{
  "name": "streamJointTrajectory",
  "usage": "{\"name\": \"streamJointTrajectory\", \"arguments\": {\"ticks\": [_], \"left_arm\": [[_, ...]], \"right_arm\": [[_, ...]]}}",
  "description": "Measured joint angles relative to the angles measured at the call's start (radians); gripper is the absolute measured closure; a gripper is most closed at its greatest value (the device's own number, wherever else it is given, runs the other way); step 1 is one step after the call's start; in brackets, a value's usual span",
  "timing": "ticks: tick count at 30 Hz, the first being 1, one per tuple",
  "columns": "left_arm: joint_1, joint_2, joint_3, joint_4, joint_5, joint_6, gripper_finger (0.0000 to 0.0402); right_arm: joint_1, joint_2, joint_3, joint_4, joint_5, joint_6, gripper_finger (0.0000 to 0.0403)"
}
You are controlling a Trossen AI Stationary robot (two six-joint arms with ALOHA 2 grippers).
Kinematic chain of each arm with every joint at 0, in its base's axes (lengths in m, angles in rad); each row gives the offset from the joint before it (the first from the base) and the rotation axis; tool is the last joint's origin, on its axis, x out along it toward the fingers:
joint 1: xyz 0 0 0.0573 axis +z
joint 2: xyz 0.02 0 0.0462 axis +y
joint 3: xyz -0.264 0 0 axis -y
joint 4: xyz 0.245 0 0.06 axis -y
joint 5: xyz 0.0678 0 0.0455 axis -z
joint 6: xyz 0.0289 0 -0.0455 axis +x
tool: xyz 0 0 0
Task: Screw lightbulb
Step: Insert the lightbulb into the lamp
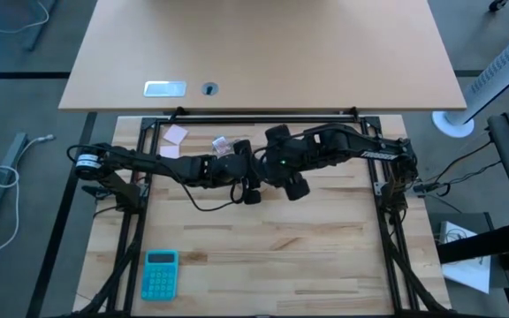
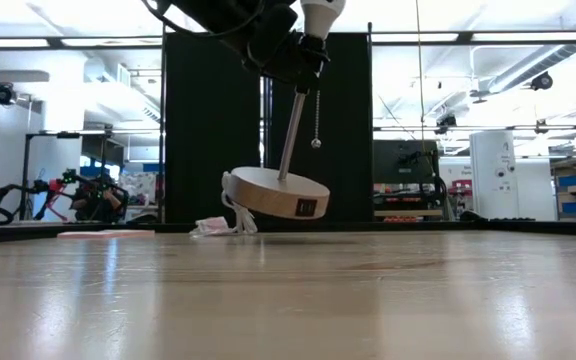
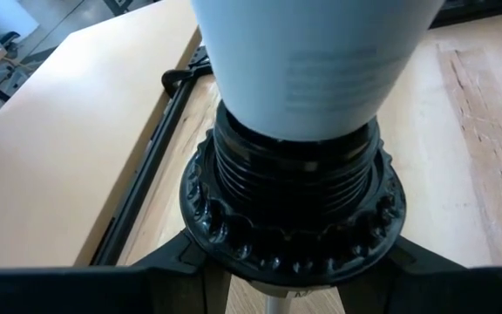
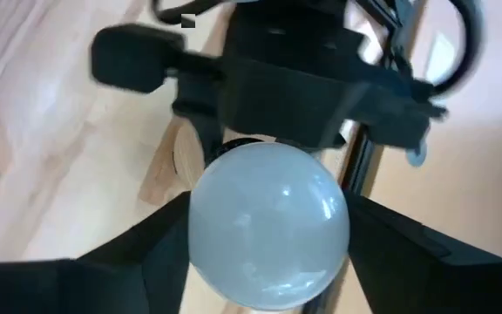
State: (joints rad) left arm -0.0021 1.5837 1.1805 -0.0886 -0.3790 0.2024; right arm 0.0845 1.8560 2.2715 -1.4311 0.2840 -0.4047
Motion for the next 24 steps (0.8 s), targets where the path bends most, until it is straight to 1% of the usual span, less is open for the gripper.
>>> {"name": "streamJointTrajectory", "arguments": {"ticks": [5,12,14,16,18,22,24], "left_arm": [[-0.001,0.000,0.000,-0.011,0.004,-0.010,0.0257],[-0.001,0.000,0.000,-0.012,0.004,-0.032,0.0257],[-0.001,0.000,0.000,-0.012,0.003,-0.032,0.0257],[-0.001,0.000,0.000,-0.009,-0.001,-0.029,0.0257],[-0.001,0.000,0.000,-0.007,-0.005,-0.031,0.0257],[-0.001,0.000,0.000,0.001,-0.007,-0.046,0.0257],[-0.001,0.000,0.000,0.002,-0.006,-0.054,0.0257]], "right_arm": [[0.000,0.006,0.000,0.003,0.006,0.271,0.0151],[-0.001,0.007,0.000,0.009,0.018,0.633,0.0132],[-0.001,0.008,0.000,0.014,0.017,0.713,0.0126],[-0.001,0.008,0.000,0.016,0.011,0.758,0.0120],[-0.001,0.008,0.000,0.018,0.007,0.768,0.0114],[0.000,0.008,0.000,0.025,-0.002,0.764,0.0098],[0.000,0.008,0.000,0.025,-0.003,0.733,0.0087]]}}
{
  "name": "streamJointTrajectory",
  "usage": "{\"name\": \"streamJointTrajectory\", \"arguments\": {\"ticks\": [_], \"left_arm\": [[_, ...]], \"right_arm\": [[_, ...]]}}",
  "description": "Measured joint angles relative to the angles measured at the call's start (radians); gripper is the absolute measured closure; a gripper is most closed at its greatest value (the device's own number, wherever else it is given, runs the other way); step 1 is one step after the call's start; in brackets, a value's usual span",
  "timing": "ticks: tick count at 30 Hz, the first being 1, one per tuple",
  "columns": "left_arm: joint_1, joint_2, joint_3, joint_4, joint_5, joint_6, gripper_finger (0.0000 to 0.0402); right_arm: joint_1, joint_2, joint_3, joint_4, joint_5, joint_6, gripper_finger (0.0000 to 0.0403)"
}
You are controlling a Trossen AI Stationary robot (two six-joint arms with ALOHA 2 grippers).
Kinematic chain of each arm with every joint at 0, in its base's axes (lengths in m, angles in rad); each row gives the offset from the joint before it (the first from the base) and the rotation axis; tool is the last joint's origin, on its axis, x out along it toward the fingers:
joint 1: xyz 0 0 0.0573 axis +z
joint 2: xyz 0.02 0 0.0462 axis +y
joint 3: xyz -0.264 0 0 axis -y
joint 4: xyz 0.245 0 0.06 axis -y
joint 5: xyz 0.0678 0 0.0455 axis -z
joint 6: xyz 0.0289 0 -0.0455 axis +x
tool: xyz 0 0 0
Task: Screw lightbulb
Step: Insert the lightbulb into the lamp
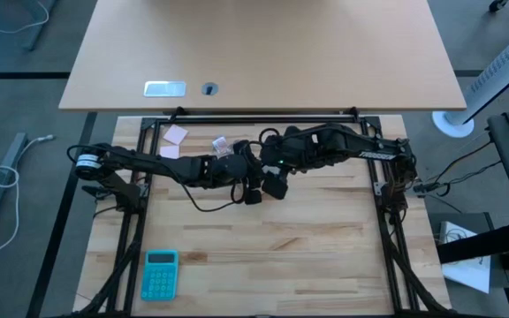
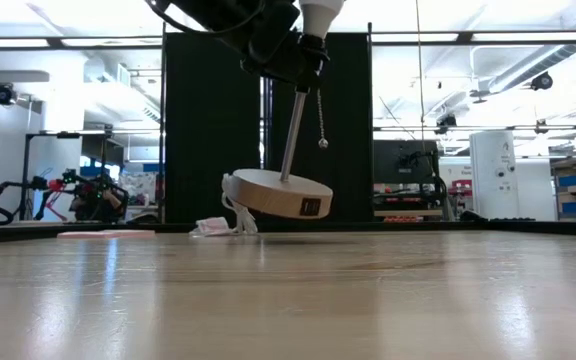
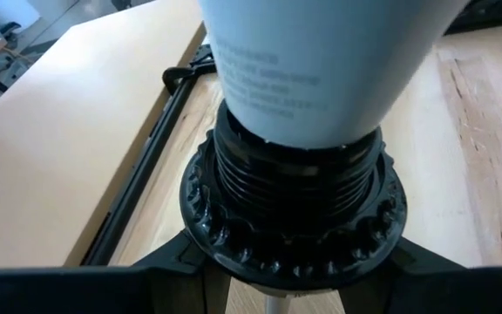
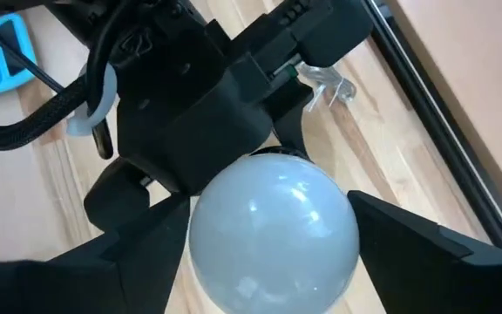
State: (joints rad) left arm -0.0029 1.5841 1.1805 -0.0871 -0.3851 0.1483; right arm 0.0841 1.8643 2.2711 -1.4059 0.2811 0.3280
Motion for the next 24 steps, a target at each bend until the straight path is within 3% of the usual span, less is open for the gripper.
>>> {"name": "streamJointTrajectory", "arguments": {"ticks": [7,24], "left_arm": [[0.001,-0.002,0.003,0.000,-0.002,0.000,0.0257],[0.002,-0.002,0.003,-0.018,0.000,0.010,0.0257]], "right_arm": [[0.003,-0.003,0.035,-0.001,-0.005,-0.236,0.0058],[0.005,-0.005,0.064,-0.082,0.005,-0.999,0.0059]]}}
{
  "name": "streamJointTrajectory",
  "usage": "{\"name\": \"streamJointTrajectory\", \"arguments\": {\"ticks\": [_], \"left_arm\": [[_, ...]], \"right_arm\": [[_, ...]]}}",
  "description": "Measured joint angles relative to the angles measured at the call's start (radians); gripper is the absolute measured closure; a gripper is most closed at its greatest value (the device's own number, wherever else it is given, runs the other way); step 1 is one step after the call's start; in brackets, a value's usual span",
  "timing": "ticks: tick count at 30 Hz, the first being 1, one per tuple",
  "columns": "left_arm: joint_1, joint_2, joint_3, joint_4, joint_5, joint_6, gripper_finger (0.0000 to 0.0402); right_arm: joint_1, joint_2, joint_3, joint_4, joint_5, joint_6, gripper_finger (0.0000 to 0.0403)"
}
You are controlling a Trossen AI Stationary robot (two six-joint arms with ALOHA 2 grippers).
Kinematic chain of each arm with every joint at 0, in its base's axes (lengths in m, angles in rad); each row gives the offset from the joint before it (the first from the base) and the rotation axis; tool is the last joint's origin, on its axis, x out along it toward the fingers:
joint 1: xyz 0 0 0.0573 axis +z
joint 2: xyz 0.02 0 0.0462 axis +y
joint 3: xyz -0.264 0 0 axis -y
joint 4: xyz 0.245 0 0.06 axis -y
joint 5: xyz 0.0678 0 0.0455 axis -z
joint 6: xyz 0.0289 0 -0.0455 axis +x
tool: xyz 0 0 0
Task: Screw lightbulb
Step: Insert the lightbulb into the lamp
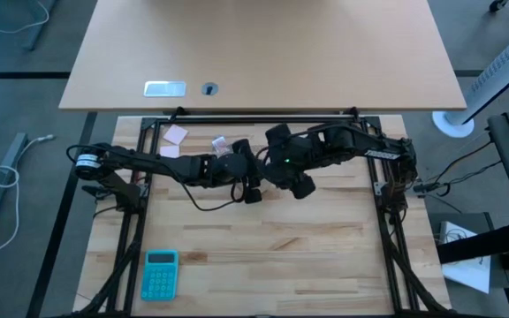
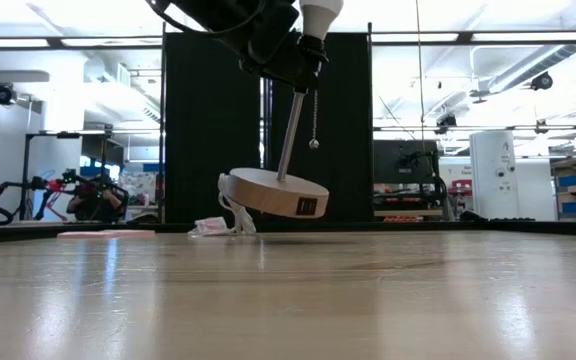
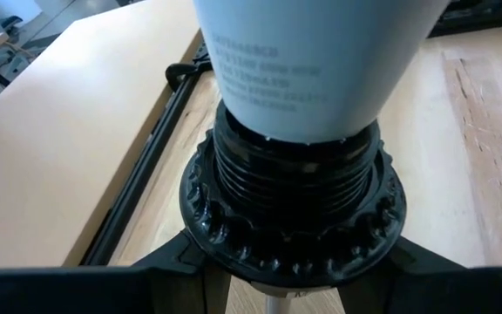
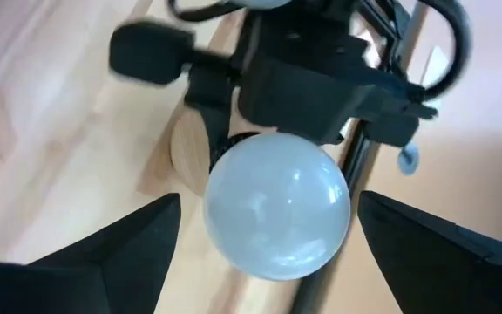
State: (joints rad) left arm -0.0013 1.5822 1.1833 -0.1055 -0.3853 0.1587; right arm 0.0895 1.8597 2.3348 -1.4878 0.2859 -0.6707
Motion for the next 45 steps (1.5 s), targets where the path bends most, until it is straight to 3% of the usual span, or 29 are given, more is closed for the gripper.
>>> {"name": "streamJointTrajectory", "arguments": {"ticks": [5,14,24,29,34,45], "left_arm": [[0.000,0.000,0.000,0.000,0.002,0.007,0.0257],[0.000,0.000,0.000,0.000,0.002,0.008,0.0257],[-0.001,0.000,-0.002,-0.002,0.003,0.009,0.0257],[-0.001,0.000,-0.002,-0.004,0.006,0.009,0.0257],[-0.001,0.000,-0.002,-0.004,0.007,0.008,0.0257],[-0.002,-0.001,-0.002,-0.006,0.011,-0.013,0.0257]], "right_arm": [[0.000,0.000,0.000,0.000,0.001,-0.130,0.0059],[-0.003,0.006,-0.014,0.002,-0.003,-0.072,0.0062],[-0.003,0.006,-0.021,0.022,0.006,0.032,0.0152],[-0.003,0.006,-0.027,0.037,0.010,0.158,0.0183],[-0.003,0.006,-0.029,0.038,0.013,0.327,0.0179],[-0.004,0.006,-0.029,0.039,0.020,0.874,0.0176]]}}
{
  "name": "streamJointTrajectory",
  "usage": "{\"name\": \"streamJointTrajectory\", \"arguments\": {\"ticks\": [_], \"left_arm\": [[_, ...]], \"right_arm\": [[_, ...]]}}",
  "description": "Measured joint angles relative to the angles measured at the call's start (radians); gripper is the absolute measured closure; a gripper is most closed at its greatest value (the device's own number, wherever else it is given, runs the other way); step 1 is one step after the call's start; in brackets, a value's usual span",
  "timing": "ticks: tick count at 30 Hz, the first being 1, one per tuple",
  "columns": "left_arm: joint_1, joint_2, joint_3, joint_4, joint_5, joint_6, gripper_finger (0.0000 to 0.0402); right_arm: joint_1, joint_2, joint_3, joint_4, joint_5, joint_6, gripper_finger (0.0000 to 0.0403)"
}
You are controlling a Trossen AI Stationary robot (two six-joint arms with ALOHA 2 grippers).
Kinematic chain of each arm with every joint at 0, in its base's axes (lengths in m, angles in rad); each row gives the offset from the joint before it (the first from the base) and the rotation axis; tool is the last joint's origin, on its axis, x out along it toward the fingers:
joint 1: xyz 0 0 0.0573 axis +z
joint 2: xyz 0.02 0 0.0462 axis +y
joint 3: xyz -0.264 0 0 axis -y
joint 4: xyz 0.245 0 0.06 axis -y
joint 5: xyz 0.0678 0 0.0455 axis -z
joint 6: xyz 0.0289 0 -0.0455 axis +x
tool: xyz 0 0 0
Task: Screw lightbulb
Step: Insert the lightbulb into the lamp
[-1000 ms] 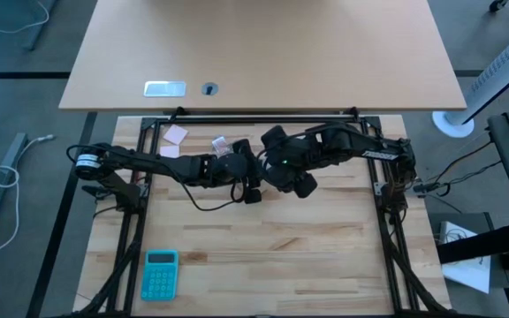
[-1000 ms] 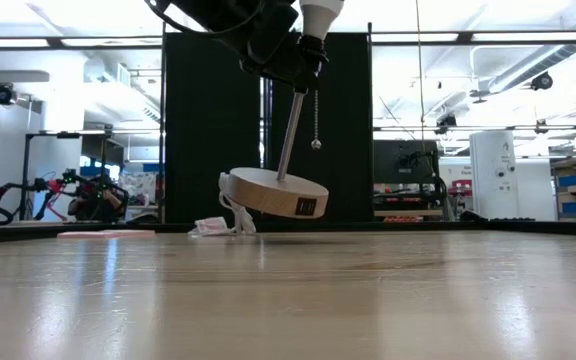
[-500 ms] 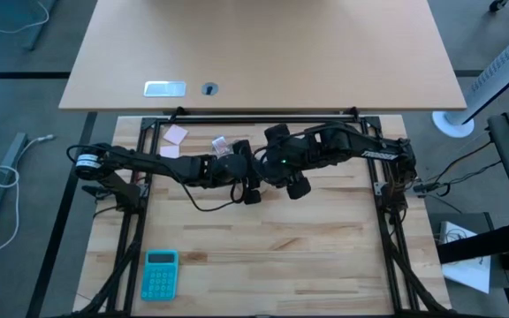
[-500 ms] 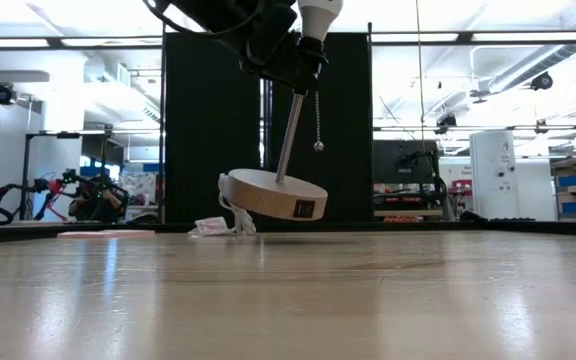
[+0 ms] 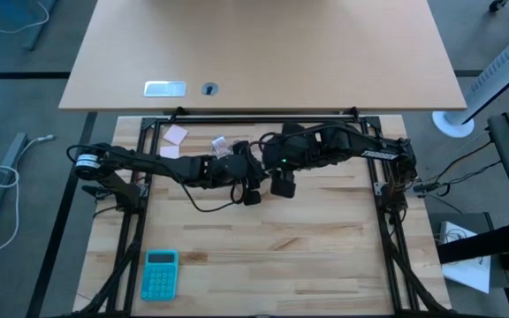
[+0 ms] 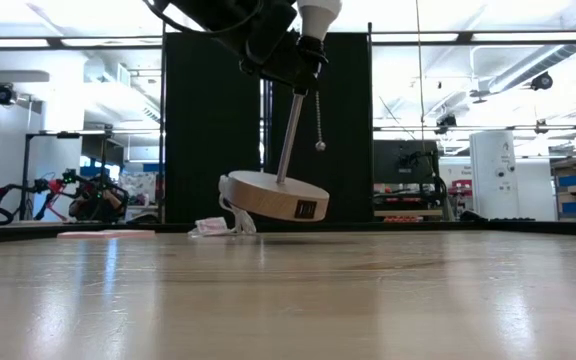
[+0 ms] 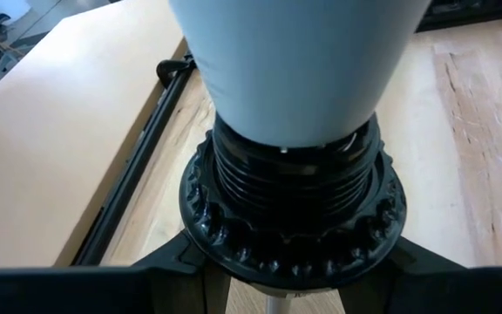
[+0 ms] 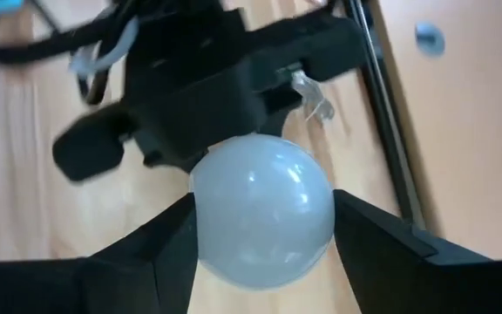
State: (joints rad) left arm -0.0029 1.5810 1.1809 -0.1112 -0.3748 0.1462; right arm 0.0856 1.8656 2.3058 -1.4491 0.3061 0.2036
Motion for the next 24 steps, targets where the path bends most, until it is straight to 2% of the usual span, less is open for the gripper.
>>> {"name": "streamJointTrajectory", "arguments": {"ticks": [6,10,17,21,24], "left_arm": [[0.000,-0.001,0.000,-0.003,-0.005,0.001,0.0257],[0.000,-0.001,0.000,-0.003,-0.009,0.005,0.0257],[0.001,-0.004,0.000,0.003,-0.012,0.006,0.0257],[0.001,-0.006,0.001,0.006,-0.014,0.002,0.0257],[0.002,-0.005,0.001,-0.003,-0.015,0.002,0.0257]], "right_arm": [[0.000,0.000,0.000,0.000,-0.008,0.266,0.0158],[0.000,0.000,0.000,0.001,-0.018,0.318,0.0140],[0.000,-0.002,0.022,0.010,-0.033,0.186,0.0087],[0.002,-0.004,0.048,0.011,-0.043,0.028,0.0064],[0.003,-0.018,0.048,-0.003,-0.083,-0.148,0.0060]]}}
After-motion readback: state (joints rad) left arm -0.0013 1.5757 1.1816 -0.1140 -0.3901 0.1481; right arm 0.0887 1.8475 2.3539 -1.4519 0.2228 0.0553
